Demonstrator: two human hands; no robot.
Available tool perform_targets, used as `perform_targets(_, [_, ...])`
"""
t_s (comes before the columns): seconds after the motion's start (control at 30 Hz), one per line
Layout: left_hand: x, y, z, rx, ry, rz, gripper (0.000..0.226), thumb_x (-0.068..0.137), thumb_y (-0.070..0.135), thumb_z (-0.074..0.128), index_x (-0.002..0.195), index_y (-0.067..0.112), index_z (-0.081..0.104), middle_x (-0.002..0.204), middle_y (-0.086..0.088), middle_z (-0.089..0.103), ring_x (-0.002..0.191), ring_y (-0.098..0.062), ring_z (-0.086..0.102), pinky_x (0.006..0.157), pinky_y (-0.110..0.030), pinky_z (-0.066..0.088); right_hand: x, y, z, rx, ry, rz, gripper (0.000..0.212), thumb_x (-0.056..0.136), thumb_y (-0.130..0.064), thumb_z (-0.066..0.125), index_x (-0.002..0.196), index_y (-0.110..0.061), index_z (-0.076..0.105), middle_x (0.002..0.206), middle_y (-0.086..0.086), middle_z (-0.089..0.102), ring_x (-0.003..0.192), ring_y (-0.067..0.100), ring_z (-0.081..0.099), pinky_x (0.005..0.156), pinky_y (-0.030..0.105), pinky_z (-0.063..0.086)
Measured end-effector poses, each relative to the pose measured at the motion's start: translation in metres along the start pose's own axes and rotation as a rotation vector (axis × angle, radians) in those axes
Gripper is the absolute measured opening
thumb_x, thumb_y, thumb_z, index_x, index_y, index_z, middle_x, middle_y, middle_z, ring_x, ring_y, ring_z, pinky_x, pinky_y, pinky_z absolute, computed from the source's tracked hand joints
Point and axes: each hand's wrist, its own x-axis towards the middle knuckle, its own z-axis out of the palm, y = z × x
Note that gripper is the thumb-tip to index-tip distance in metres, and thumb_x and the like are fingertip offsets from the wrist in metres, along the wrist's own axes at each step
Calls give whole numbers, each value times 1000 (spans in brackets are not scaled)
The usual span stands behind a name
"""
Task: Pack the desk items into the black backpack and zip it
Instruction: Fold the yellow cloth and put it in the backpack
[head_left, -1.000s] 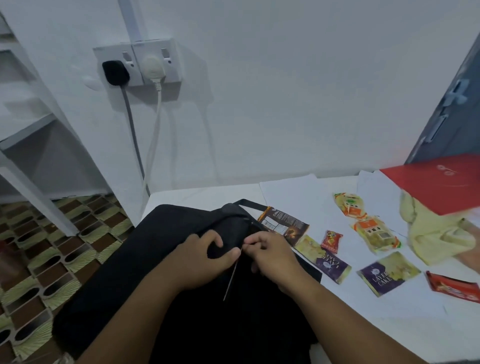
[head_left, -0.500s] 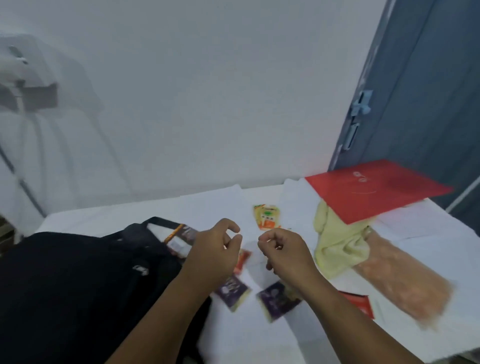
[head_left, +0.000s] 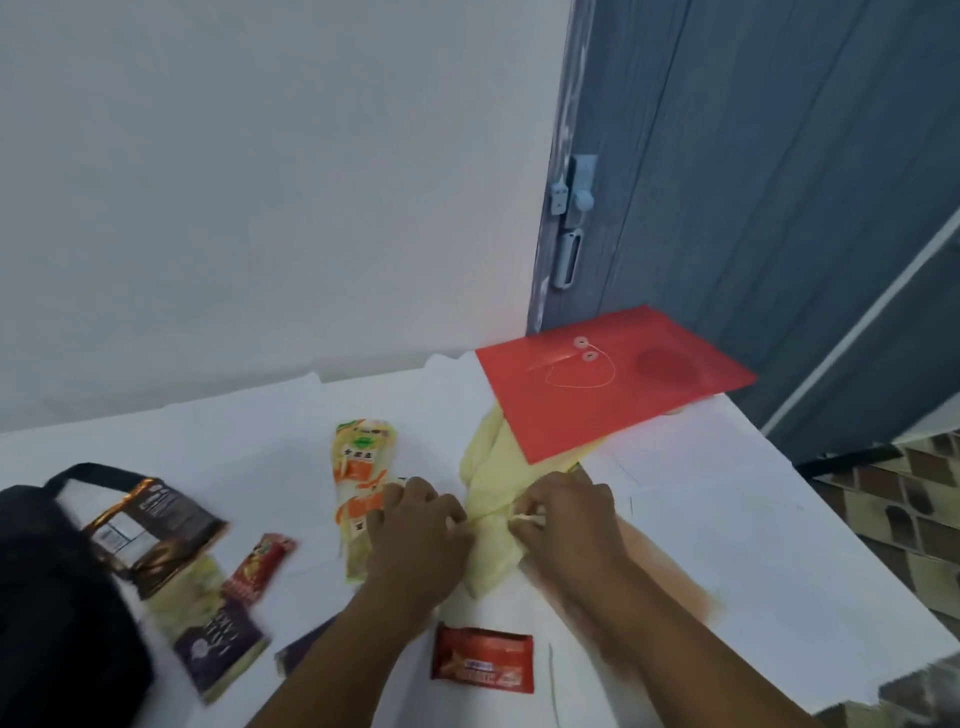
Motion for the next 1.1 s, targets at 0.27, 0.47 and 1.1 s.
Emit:
perform_targets(0.27, [-3,6,-60,-1356,98,-270,24,97,23,53,85,11,71,83,-7,72,77,-20,67,67,-30,52,-2,-26,-24,1009,85,-84,2,92,-31,63,94,-31,62,87,-6,65,81,8,60,74,32,48])
perform_targets(0.47, [-23,6,-117,-1815,152,-308,38,103,34,48,113,2,66,108,-16,75,98,-30,73,72,-44,62,0,-47,-24,607,-85,-387,109,55,-54,92,144,-47,30,134,-24,48,121,0,49,99,25,45])
perform_targets(1.1, [-115,-69,-86,-1395,241,-256,26,103,24,53,100,14,76,101,-11,76,95,-28,69,84,-42,54,-80,-137,-9,879,-68,-295,8,94,-26,64,89,-21,61,78,-9,65,73,8,60,73,35,52])
